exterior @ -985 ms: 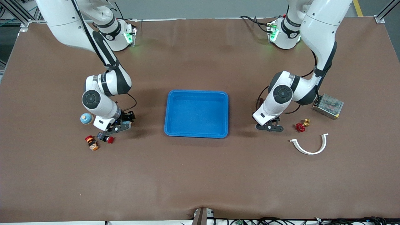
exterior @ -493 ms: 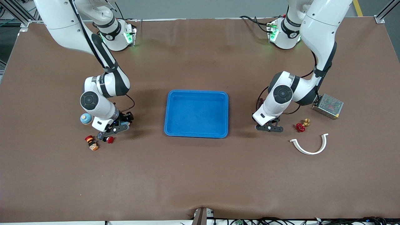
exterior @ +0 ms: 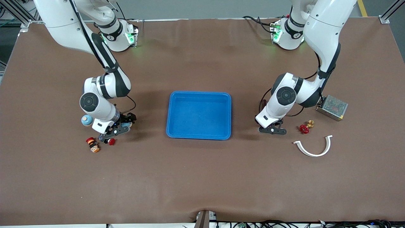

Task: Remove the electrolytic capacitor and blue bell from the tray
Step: 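Place the bell beside the first bell while the left gripper carries capacitor, then set the capacitor beside the first one while the right gripper withdraws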

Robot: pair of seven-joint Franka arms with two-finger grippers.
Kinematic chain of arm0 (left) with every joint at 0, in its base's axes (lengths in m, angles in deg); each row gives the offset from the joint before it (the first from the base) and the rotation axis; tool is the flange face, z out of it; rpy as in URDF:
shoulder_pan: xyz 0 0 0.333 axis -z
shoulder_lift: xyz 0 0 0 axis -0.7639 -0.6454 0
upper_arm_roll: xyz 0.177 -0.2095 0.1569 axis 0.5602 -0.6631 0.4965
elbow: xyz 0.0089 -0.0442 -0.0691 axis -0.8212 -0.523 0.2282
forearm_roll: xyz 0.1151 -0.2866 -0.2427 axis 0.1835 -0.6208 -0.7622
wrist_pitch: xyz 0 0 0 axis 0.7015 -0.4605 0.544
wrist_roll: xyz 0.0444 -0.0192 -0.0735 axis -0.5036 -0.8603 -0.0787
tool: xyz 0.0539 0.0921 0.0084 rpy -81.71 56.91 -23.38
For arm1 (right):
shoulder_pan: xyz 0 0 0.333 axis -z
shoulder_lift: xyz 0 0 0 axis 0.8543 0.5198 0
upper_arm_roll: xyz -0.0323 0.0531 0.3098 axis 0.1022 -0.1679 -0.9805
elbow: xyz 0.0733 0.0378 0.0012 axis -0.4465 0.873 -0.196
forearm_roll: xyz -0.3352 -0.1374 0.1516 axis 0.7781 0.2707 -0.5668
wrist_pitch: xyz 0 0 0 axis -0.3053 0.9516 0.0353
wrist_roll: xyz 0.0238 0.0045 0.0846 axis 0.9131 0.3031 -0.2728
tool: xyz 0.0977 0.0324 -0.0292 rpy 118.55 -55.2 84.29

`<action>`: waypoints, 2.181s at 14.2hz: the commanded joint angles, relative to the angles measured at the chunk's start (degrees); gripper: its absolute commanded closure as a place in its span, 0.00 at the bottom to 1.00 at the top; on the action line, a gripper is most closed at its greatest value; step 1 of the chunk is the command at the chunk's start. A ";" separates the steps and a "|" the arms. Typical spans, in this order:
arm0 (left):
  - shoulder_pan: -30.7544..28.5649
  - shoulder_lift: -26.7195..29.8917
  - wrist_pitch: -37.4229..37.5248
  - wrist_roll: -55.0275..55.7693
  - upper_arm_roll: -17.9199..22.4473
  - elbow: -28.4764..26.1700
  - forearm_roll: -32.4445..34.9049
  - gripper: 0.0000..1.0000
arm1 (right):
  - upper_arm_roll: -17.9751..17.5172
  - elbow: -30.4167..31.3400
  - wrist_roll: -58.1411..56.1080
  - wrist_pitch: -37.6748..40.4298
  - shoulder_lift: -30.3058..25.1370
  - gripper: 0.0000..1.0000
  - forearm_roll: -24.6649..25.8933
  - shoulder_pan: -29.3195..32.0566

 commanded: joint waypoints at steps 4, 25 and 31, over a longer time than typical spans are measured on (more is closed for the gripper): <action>0.34 -2.09 -0.73 2.07 -0.06 1.67 0.85 0.01 | -0.78 0.98 3.01 17.35 -16.03 0.00 0.59 1.25; -1.41 2.91 8.58 5.77 -0.50 5.80 0.50 0.00 | -0.87 -32.67 5.21 47.44 -25.46 0.00 0.86 16.89; -2.64 5.90 8.68 5.77 -0.50 6.24 -2.05 0.00 | -0.87 -33.12 5.12 48.23 -25.29 0.00 0.77 17.33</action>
